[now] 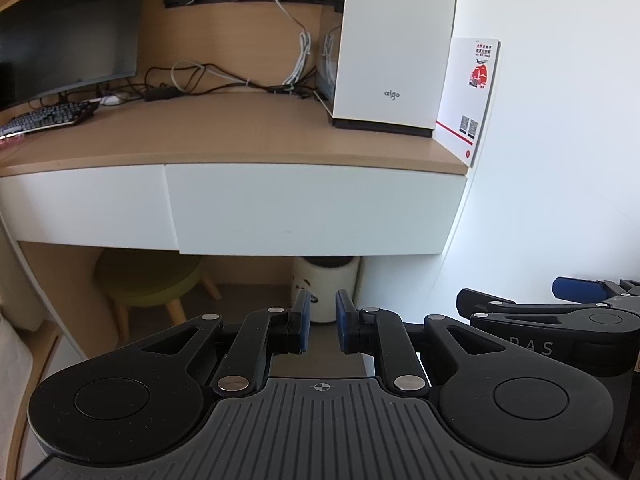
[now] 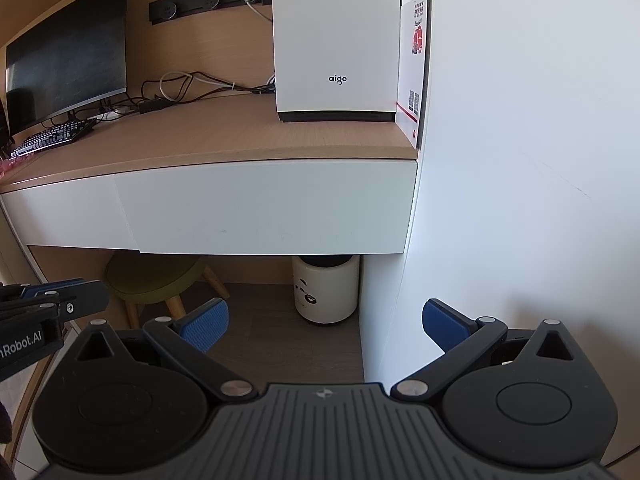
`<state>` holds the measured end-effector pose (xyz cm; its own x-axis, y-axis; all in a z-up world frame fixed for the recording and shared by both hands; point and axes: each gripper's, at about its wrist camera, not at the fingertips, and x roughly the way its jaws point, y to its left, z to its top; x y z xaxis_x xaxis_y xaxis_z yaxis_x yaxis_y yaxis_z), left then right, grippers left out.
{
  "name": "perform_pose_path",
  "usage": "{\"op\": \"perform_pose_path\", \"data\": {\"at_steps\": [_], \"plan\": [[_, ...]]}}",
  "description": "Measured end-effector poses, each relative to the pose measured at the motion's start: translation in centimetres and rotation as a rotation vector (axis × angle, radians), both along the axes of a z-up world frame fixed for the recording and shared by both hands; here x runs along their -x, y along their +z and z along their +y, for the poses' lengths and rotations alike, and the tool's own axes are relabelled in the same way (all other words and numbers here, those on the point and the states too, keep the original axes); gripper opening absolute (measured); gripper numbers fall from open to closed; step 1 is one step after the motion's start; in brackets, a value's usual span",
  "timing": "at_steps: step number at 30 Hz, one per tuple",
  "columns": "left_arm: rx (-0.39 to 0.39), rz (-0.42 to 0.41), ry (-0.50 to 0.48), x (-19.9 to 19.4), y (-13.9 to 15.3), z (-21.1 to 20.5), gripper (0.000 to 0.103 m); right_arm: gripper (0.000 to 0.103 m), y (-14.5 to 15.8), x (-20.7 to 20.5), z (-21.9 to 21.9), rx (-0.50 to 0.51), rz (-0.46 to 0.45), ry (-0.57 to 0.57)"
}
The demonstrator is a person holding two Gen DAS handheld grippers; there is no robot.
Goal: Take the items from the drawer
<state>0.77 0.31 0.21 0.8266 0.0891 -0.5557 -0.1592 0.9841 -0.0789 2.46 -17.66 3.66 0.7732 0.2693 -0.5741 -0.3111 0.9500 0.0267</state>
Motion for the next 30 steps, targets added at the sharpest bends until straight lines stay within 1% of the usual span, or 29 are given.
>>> {"op": "perform_pose_path", "data": {"at_steps": [7,12,18,23,30], "plan": [[-0.003,-0.009,0.003,0.0,0.0,-0.1,0.016,0.103,0.1,-0.1,-0.2,0.0,-0.002,-0.006],[0.002,0.008,0.0,-0.2,-0.3,0.0,0.016,0.103,0.0,-0.2,-0.1,0.001,0.003,-0.004],[0.001,-0.001,-0.002,-0.7,-0.2,-0.2,0.016,0.103,0.2,-0.3,-0.4,-0.007,0.001,-0.011],[0.003,0.008,-0.018,-1.5,-0.4,-0.4,0.016,0.103,0.2,-0.8,-0.6,-0.021,0.007,-0.024],[0.016,0.03,-0.054,-2.8,-0.9,-0.4,0.016,0.103,-0.5,-1.3,-0.4,-0.006,0.029,-0.025]]}}
